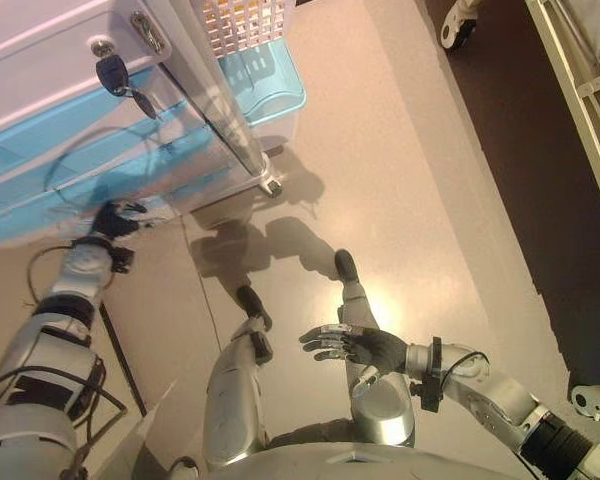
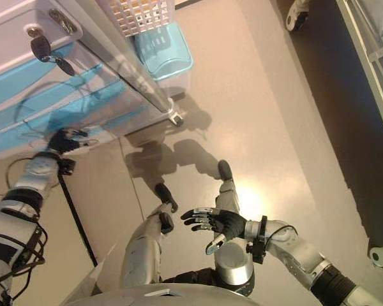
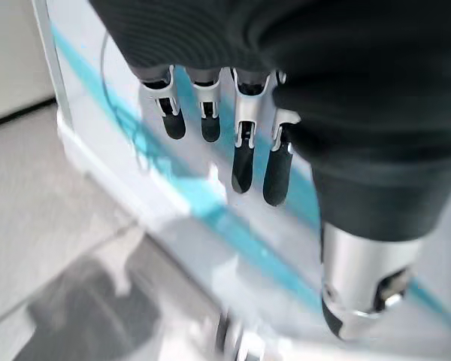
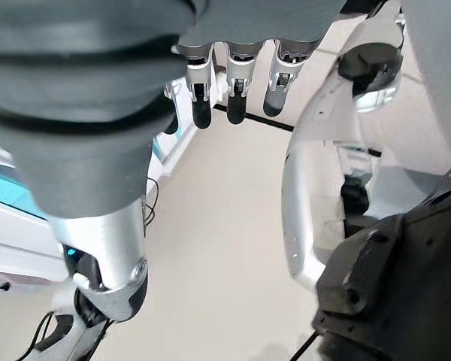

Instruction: Open the drawer and pick up the medicine

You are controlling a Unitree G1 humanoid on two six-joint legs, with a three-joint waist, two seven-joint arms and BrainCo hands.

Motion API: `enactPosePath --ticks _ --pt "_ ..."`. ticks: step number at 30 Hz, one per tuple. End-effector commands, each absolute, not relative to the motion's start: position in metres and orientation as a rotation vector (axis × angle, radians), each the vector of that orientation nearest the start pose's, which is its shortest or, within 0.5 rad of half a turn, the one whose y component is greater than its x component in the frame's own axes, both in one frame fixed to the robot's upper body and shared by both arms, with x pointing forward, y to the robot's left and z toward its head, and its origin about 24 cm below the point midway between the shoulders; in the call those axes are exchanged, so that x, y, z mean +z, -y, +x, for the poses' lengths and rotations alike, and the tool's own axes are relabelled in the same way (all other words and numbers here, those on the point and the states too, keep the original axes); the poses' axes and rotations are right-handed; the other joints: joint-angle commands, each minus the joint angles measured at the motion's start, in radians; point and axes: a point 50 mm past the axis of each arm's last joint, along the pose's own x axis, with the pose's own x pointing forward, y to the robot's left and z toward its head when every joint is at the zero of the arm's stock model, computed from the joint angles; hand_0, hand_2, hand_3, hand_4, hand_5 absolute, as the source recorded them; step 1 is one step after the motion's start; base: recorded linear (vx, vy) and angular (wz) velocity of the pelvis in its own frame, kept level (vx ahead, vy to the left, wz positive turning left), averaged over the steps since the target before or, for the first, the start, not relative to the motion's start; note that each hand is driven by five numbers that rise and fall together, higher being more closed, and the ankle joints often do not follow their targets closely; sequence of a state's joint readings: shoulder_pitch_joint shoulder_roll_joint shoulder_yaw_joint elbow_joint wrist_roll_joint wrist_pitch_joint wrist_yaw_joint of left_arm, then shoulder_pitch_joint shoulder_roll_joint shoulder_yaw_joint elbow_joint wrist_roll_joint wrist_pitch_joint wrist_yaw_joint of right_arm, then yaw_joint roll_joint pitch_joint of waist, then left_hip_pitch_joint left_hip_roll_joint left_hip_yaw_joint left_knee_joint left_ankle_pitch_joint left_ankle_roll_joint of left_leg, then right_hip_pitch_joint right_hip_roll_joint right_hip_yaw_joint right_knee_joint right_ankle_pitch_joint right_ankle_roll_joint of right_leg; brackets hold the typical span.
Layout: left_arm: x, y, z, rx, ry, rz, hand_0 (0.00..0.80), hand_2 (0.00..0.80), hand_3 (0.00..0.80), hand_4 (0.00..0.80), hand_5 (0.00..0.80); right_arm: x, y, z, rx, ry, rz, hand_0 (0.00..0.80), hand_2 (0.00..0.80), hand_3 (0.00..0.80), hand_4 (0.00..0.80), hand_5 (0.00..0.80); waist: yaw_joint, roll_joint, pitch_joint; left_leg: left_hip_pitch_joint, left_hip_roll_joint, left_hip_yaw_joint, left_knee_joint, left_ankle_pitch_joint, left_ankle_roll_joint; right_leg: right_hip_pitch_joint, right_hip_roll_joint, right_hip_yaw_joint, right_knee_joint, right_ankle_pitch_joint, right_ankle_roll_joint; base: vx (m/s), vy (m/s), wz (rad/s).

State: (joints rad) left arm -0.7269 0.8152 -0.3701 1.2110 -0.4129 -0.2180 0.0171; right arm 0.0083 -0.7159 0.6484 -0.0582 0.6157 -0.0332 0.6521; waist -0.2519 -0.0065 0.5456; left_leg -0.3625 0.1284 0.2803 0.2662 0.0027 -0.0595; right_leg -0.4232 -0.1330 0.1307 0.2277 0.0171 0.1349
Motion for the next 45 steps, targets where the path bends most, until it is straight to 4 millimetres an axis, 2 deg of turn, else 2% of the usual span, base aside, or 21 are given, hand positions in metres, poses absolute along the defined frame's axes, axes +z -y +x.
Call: enactPosePath --ticks 1,8,11,15,19,20,21,24,27,29,32,37,41,45 --pt "0.177 -0.438 0.292 0.693 -0.079 0.516 0.0 0.0 0.0 0.0 0.0 0.01 0.115 0.162 1.222 -0.3 0.112 0.0 0.0 0.0 0.0 0.0 0.004 -0.077 -0.026 -0.034 -0.018 -0.01 0.225 -0.199 0.046 -0.053 -0.031 -0.006 0.002 0.063 0.022 -0.006 -0.079 0.02" --pt "0.206 -0.454 0.281 0.775 -0.033 0.505 0.0 0.0 0.0 0.0 0.0 0.009 0.106 0.16 1.22 -0.279 0.155 0.0 0.0 0.0 0.0 0.0 0.028 -0.117 -0.026 -0.048 -0.008 -0.036 0.238 -0.221 0.062 -0.045 -0.024 -0.039 0.0 0.07 0.033 -0.003 -0.101 0.04" --pt "0.204 -0.449 0.286 0.68 -0.066 0.537 0.0 0.0 0.0 0.0 0.0 0.01 0.102 0.163 1.204 -0.27 0.156 0.0 0.0 0.0 0.0 0.0 0.044 -0.127 -0.026 -0.044 -0.01 -0.05 0.24 -0.226 0.064 -0.029 -0.026 -0.055 -0.001 0.069 0.038 -0.002 -0.129 0.09" --pt "0.185 -0.428 0.301 0.448 -0.135 0.508 0.0 0.0 0.0 0.0 0.0 0.007 0.11 0.183 1.031 -0.285 0.113 0.0 0.0 0.0 0.0 0.0 0.068 -0.129 -0.026 -0.025 -0.016 -0.071 0.228 -0.224 0.068 -0.004 -0.028 -0.074 0.004 0.064 0.038 -0.008 -0.098 0.14" --pt "0.15 -0.4 0.313 0.259 -0.2 0.449 0.0 0.0 0.0 0.0 0.0 0.0 0.123 0.202 0.89 -0.32 0.073 0.0 0.0 0.0 0.0 0.0 0.086 -0.115 -0.026 0.016 -0.029 -0.085 0.194 -0.212 0.068 0.036 -0.032 -0.087 -0.001 0.054 0.03 -0.028 -0.061 0.08" --pt "0.138 -0.389 0.317 0.193 -0.217 0.423 0.0 0.0 0.0 0.0 0.0 -0.001 0.127 0.209 0.853 -0.33 0.072 0.0 0.0 0.0 0.0 0.0 0.088 -0.117 -0.026 0.014 -0.038 -0.079 0.17 -0.17 0.072 0.031 -0.038 -0.086 -0.011 0.077 0.02 -0.093 -0.089 0.07" --pt "0.125 -0.378 0.319 0.135 -0.233 0.407 0.0 0.0 0.0 0.0 0.0 -0.005 0.131 0.212 0.814 -0.347 0.062 0.0 0.0 0.0 0.0 0.0 0.093 -0.111 -0.026 0.028 -0.042 -0.085 0.158 -0.164 0.07 0.045 -0.038 -0.086 -0.013 0.073 0.016 -0.086 -0.085 0.07" --pt "0.069 -0.332 0.316 -0.045 -0.296 0.307 0.0 0.0 0.0 0.0 0.0 -0.019 0.145 0.218 0.707 -0.408 0.023 0.0 0.0 0.0 0.0 0.0 0.112 -0.083 -0.026 0.091 -0.059 -0.111 0.1 -0.138 0.061 0.106 -0.035 -0.091 -0.033 0.062 0.001 0.016 -0.026 0.09" --pt "0.014 -0.279 0.302 -0.186 -0.372 0.205 0.0 0.0 0.0 0.0 0.0 -0.041 0.16 0.218 0.596 -0.519 -0.009 0.0 0.0 0.0 0.0 0.0 0.131 -0.06 -0.026 0.177 -0.07 -0.131 0.019 -0.102 0.044 0.187 -0.031 -0.111 -0.069 0.054 -0.013 0.031 -0.037 0.17" --pt "-0.019 -0.244 0.283 -0.295 -0.437 0.159 0.0 0.0 0.0 0.0 0.0 -0.059 0.17 0.21 0.537 -0.619 -0.043 0.0 0.0 0.0 0.0 0.0 0.143 -0.051 -0.058 0.221 -0.073 -0.142 -0.033 -0.078 0.032 0.228 -0.026 -0.129 -0.094 0.047 -0.025 0.073 -0.089 0.2" --pt "-0.054 -0.21 0.255 -0.379 -0.532 0.055 0.0 0.0 0.0 0.0 0.0 -0.079 0.179 0.199 0.476 -0.734 -0.06 0.0 0.0 0.0 0.0 0.0 0.157 -0.039 -0.114 0.277 -0.066 -0.155 -0.092 -0.052 0.02 0.289 -0.012 -0.155 -0.131 0.042 -0.037 0.089 -0.125 0.18" --pt "-0.092 -0.181 0.211 -0.445 -0.69 -0.114 0.0 0.0 0.0 0.0 0.0 -0.102 0.181 0.182 0.445 -0.866 -0.039 0.0 0.0 0.0 0.0 0.0 0.177 -0.019 -0.208 0.33 -0.052 -0.175 -0.137 -0.025 0.006 0.349 0.006 -0.186 -0.154 0.03 -0.056 0.088 -0.11 0.13" --pt "-0.113 -0.173 0.18 -0.46 -0.804 -0.217 0.0 0.0 0.0 0.0 0.0 -0.115 0.175 0.17 0.477 -0.923 -0.028 0.0 0.0 0.0 0.0 0.0 0.197 -0.01 -0.279 0.369 -0.043 -0.195 -0.176 -0.009 -0.004 0.398 0.018 -0.211 -0.165 0.013 -0.062 0.091 -0.099 0.15" --pt "-0.125 -0.167 0.16 -0.459 -0.874 -0.292 0.0 0.0 0.0 0.0 0.0 -0.123 0.167 0.16 0.498 -0.962 -0.01 0.0 0.0 0.0 0.0 0.0 0.215 -0.003 -0.329 0.396 -0.038 -0.215 -0.22 0.009 -0.012 0.433 0.021 -0.231 -0.175 0.001 -0.061 0.043 -0.05 0.15"
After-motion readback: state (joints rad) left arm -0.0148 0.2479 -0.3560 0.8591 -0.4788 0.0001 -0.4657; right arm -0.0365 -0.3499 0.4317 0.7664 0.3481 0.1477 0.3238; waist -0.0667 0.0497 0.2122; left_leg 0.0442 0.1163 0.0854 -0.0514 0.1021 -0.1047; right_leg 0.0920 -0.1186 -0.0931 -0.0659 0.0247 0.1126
